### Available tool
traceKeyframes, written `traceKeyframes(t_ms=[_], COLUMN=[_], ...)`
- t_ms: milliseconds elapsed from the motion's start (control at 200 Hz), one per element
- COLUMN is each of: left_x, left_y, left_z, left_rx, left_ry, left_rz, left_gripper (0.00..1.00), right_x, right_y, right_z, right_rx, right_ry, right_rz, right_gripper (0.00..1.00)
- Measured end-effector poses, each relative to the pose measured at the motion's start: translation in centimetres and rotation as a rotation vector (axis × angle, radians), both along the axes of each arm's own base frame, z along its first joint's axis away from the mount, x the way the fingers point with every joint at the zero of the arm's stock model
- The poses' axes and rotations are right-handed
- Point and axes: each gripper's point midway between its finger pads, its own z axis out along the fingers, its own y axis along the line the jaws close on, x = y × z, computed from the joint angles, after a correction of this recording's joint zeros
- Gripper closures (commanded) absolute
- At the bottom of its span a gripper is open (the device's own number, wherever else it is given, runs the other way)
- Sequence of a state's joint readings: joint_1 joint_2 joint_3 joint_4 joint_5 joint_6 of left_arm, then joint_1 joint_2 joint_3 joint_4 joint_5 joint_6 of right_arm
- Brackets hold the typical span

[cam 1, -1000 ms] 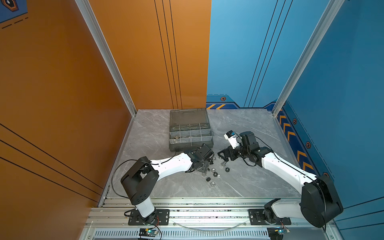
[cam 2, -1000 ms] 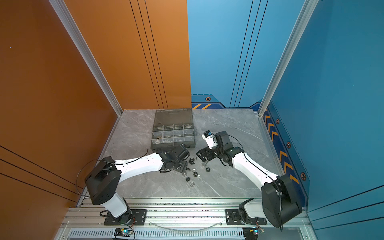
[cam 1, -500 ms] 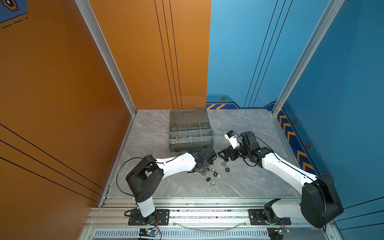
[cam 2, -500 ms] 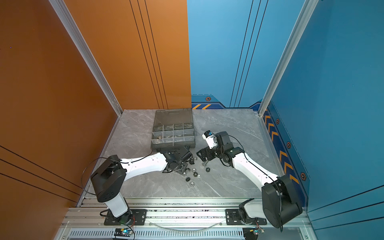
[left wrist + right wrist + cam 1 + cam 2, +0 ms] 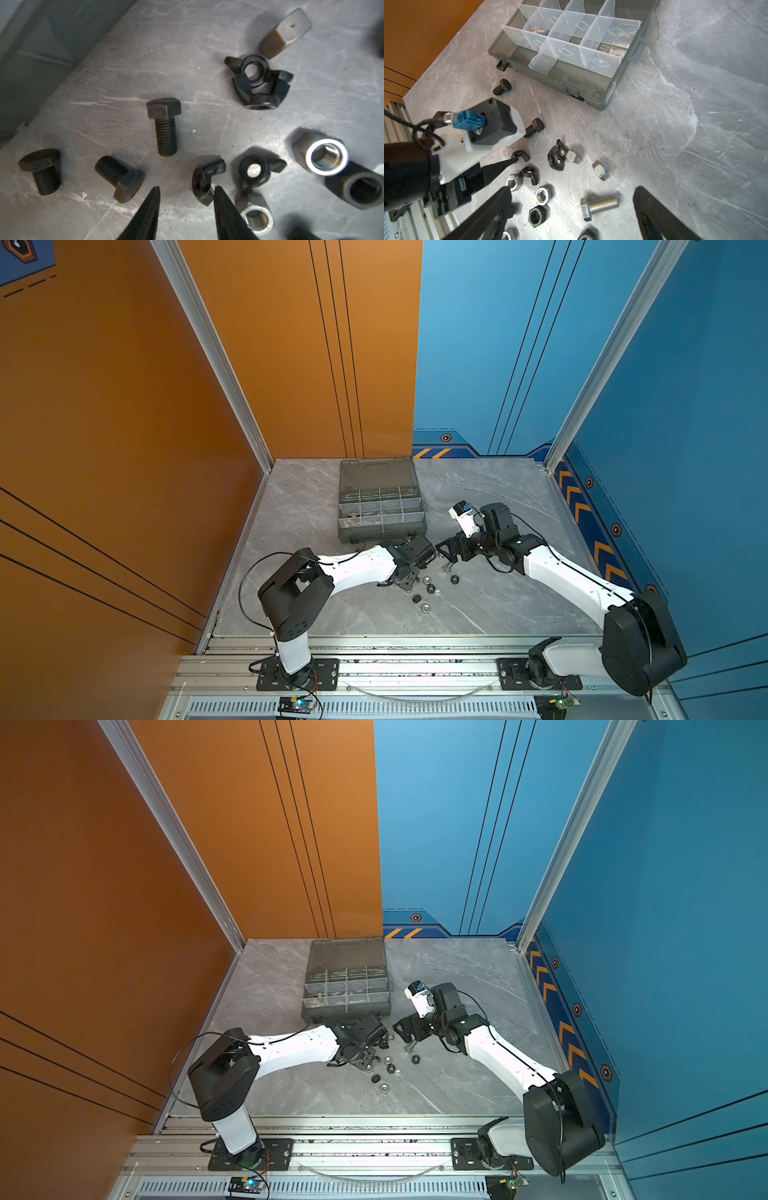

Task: Sort the screws and nuts into containers
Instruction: 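Lower the left gripper onto a black wing nut and close it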

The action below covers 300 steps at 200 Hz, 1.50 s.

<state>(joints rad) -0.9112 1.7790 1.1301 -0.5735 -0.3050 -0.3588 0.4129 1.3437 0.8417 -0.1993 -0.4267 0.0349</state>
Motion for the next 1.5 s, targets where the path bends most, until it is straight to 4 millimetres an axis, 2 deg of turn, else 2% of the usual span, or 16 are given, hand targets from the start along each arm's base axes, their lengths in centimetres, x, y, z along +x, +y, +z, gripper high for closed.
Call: traceKeyframes(t_ms=[310, 656, 1226, 1502], left_x=[0.4, 0.6, 0.6, 0.5], left_y=[-0.3, -0.6, -0.5, -0.4], left_z=[-0.2, -0.5, -0.6, -1.3], left_rx=[0.01, 0.014, 0.016, 0.031], left_ry=[-0.004, 0.0, 0.002, 0.015], left_rz=[0.003, 0.006, 0.009, 0.009], left_gripper=[0.6, 0.67, 0.69, 0.7], right_x=[-0.1, -0.1, -0.1, -0.1], right_y=[0.0, -0.1, -0.1, -0.1], right_z=[-0.1, -0.2, -0.2, -0.3], right_rx=[-0.001, -0.002, -0.002, -0.002], right_ry=[0.003, 0.005, 0.005, 0.005], right_rz=[0.0, -0.001, -0.002, -0.002], right_gripper=[0.06, 0.06, 0.06, 0.06])
